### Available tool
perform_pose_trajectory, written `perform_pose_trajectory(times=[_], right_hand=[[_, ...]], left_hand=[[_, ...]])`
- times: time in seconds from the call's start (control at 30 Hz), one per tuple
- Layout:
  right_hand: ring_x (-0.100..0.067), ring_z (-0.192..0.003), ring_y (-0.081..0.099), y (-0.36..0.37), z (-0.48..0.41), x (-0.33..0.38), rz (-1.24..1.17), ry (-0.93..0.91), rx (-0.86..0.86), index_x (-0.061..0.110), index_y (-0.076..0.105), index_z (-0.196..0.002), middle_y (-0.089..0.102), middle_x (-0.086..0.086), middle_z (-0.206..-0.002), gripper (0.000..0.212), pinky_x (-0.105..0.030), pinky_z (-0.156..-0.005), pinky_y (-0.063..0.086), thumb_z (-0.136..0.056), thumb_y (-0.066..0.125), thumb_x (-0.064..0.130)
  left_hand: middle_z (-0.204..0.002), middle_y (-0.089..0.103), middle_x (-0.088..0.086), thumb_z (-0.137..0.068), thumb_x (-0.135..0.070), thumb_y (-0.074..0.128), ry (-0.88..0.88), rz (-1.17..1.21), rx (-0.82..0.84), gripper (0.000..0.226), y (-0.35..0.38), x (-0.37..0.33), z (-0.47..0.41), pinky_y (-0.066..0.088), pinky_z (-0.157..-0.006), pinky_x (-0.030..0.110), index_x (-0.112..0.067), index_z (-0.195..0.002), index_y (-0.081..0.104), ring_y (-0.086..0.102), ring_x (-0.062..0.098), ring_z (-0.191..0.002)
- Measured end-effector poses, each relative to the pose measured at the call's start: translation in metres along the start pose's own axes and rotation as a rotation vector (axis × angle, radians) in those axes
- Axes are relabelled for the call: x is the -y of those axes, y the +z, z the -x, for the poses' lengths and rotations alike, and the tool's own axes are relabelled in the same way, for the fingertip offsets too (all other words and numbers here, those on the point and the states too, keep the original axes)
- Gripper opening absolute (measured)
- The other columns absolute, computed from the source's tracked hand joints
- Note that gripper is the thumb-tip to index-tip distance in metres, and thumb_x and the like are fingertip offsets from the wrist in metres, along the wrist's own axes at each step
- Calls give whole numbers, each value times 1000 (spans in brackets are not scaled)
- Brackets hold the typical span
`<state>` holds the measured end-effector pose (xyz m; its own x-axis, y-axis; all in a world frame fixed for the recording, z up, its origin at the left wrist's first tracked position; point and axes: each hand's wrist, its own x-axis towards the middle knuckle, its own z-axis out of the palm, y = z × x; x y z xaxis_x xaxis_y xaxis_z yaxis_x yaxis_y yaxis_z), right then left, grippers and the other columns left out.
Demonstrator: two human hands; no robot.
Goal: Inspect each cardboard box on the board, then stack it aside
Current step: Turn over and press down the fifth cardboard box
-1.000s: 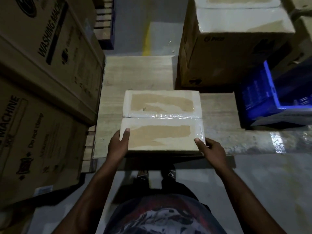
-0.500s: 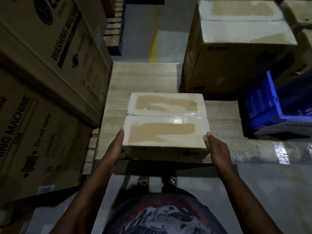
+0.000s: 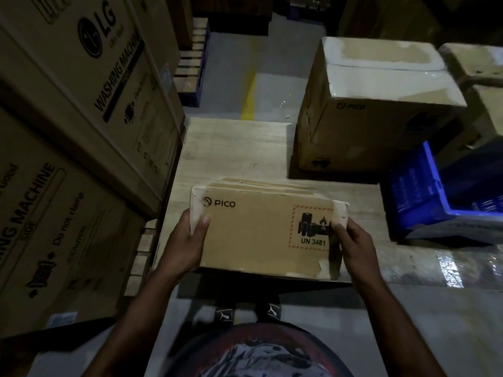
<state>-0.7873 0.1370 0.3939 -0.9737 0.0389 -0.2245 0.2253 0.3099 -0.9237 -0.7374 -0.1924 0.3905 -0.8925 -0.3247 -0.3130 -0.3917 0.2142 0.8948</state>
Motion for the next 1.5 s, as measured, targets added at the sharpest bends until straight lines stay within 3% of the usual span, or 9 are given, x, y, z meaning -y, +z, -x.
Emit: perform_pose_trajectory(times=[0.13, 0.3, 0.5, 0.87, 1.0, 1.13, 1.33, 1.43, 1.5], right_hand=[[-7, -86, 73, 13, -12, -4, 5, 2, -60, 35, 65, -108, 75, 3, -97, 27, -28, -67, 59, -98, 47, 51], [-4, -77, 72, 23, -38, 10, -46, 41, -145, 31, 70, -101, 76, 10, -83, 27, -19, -59, 56, -103, 47, 46], [-16, -84, 76, 22, -84, 30, -83, 128, -103, 24, 75, -100, 78, -2, -94, 35, -36, -73, 60, -101, 51, 50], [-25, -91, 75, 22, -122, 39, -173, 308, -83, 22, 74, -96, 78, -5, -98, 47, -44, -85, 60, -101, 45, 58], [-28, -102, 69, 14, -92, 11, -347, 423, -107, 21, 70, -99, 75, -5, -101, 46, -45, -96, 53, -105, 38, 53], [-19, -105, 62, 25, -63, -17, -392, 482, -65, 25, 65, -111, 69, -2, -113, 24, -35, -92, 48, -106, 43, 33], [-14, -70, 50, 23, -52, -21, -231, 462, -133, 13, 68, -113, 62, 2, -81, 30, -26, -57, 45, -103, 45, 29], [-21, -89, 63, 11, -44, -15, -202, 497, -156, 11, 69, -110, 69, -5, -94, 33, -42, -80, 56, -104, 48, 35], [-22, -95, 66, 2, -34, -9, -227, 466, -141, 17, 68, -103, 70, -4, -99, 43, -39, -86, 55, -105, 42, 50]], left_hand=[[-112, 69, -9, -91, -63, 47, 52, -70, -79, 53, 9, 0, -18, 54, -89, 38, -27, -130, 55, 66, 13, -103], [-106, 71, -10, -83, -77, 43, 40, -73, -126, 65, 13, -13, -45, 55, -91, 42, -30, -125, 60, 67, 12, -99], [-94, 74, -3, -74, -85, 47, -31, -54, -94, 62, 14, -32, -92, 56, -88, 50, -32, -97, 68, 70, 21, -90], [-115, 69, 7, -82, -79, 33, -150, -162, -99, 79, 18, -46, -132, 51, -95, 44, -18, -117, 68, 64, 30, -102], [-109, 68, 8, -104, -49, 34, -289, 357, -60, 48, 18, -41, -107, 53, -59, 21, -15, -118, 65, 66, 17, -80], [-142, 52, 19, -109, -32, 24, -376, 506, -97, 48, 36, -3, -80, 48, -88, 34, -6, -141, 49, 53, 29, -117], [-139, 52, 12, -109, -42, 12, -297, 609, -95, 56, 44, 0, -64, 38, -105, 34, -12, -146, 40, 49, 25, -125], [-145, 51, 9, -106, -50, 12, -299, 627, -23, 65, 37, 6, -51, 37, -110, 36, -9, -147, 42, 46, 26, -135], [-125, 67, 3, -108, -44, 18, -274, 619, -4, 58, 35, 9, -36, 49, -97, 31, -10, -137, 53, 61, 18, -121]])
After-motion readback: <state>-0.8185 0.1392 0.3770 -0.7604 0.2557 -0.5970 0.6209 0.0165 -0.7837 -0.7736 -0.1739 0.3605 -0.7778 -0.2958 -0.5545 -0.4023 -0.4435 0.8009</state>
